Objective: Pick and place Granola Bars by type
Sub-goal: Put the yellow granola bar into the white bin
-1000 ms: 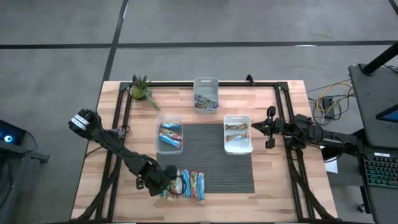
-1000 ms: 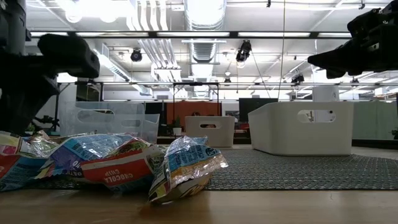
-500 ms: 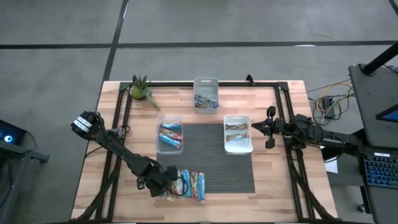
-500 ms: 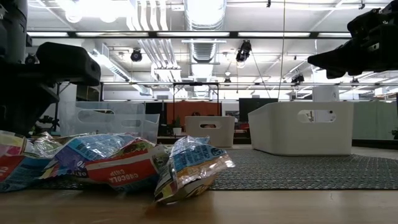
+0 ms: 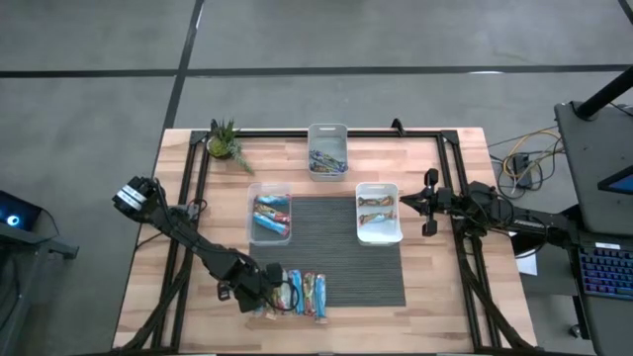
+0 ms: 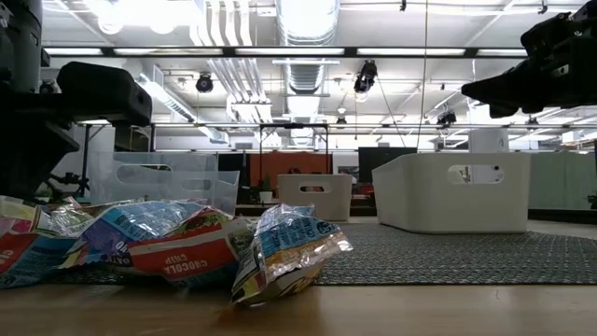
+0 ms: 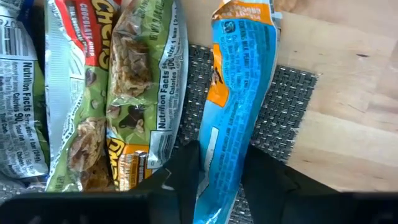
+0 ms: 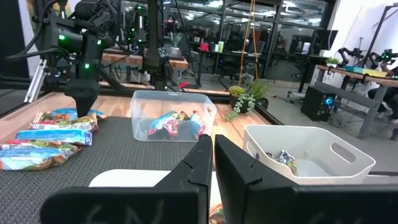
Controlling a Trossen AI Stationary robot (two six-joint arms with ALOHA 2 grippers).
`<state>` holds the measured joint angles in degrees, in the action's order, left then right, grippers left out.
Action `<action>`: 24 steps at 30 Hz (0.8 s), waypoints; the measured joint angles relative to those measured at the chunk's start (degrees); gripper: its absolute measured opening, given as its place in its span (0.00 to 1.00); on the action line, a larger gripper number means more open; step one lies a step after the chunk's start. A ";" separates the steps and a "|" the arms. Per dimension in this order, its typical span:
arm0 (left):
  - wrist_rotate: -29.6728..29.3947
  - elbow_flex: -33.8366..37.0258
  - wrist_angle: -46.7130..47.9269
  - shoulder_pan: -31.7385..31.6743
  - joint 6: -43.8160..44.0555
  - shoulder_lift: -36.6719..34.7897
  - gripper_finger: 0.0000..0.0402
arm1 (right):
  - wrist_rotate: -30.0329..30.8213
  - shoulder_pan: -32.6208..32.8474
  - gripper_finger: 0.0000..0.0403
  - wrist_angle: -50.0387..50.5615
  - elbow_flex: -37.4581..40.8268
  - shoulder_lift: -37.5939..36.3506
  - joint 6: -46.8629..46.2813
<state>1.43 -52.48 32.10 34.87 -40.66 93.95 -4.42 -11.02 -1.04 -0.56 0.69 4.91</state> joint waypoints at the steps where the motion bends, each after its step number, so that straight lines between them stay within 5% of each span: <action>1: 0.02 -0.19 0.33 0.00 0.00 -0.02 0.23 | 0.01 0.00 0.02 0.00 0.00 0.00 -0.16; 24: 0.37 -0.43 0.97 0.00 0.42 -0.09 0.20 | 0.00 0.00 0.02 0.00 0.01 0.00 0.06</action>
<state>1.80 -52.91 33.08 34.87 -40.25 93.86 -4.42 -11.02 -1.04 -0.55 0.69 4.97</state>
